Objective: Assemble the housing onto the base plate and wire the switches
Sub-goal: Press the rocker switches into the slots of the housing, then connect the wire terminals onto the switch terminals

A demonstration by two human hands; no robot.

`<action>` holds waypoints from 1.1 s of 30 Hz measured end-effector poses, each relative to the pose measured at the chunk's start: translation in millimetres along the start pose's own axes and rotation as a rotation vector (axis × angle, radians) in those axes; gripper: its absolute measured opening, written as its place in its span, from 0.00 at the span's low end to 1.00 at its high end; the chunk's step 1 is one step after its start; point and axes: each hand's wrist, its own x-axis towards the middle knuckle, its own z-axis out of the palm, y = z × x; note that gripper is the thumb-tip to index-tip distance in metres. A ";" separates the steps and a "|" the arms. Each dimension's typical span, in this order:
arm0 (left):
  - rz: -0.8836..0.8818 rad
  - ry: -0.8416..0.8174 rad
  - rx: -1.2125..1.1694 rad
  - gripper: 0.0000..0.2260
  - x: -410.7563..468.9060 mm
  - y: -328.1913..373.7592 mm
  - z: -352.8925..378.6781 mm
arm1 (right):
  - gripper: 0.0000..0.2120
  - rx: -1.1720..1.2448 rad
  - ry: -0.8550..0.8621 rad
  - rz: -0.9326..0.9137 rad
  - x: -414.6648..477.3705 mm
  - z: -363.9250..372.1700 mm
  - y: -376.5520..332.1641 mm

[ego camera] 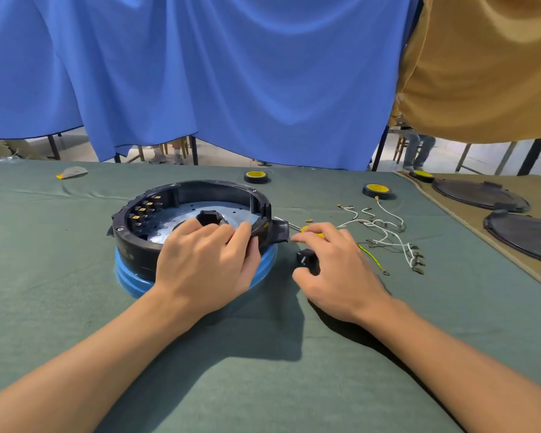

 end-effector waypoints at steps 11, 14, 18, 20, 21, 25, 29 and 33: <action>-0.004 0.016 -0.030 0.16 1.0 -2.4 -1.2 | 0.30 0.048 -0.128 0.136 4.3 -9.1 7.1; -0.004 0.013 -0.037 0.17 0.6 -2.8 -2.0 | 0.22 -0.001 -0.112 0.124 4.1 -9.1 4.9; -0.003 0.020 -0.041 0.17 0.8 -1.7 -2.1 | 0.15 0.047 0.035 0.120 4.0 -10.5 2.7; -0.003 0.027 -0.044 0.17 1.1 -1.4 -2.1 | 0.13 0.127 0.139 0.085 5.4 -12.7 1.3; -0.001 0.030 -0.044 0.17 1.0 -1.4 -2.2 | 0.12 0.197 0.172 0.074 6.3 -14.7 -0.5; 0.008 0.036 -0.038 0.17 1.5 -1.0 -1.8 | 0.14 0.530 0.170 0.066 17.1 -25.6 -14.2; 0.008 0.029 -0.032 0.17 1.1 -0.6 -1.5 | 0.14 0.638 0.075 0.058 42.8 -35.9 -30.0; 0.011 0.033 -0.047 0.17 1.0 -1.5 -2.8 | 0.15 0.562 -0.024 0.021 62.4 -35.6 -38.7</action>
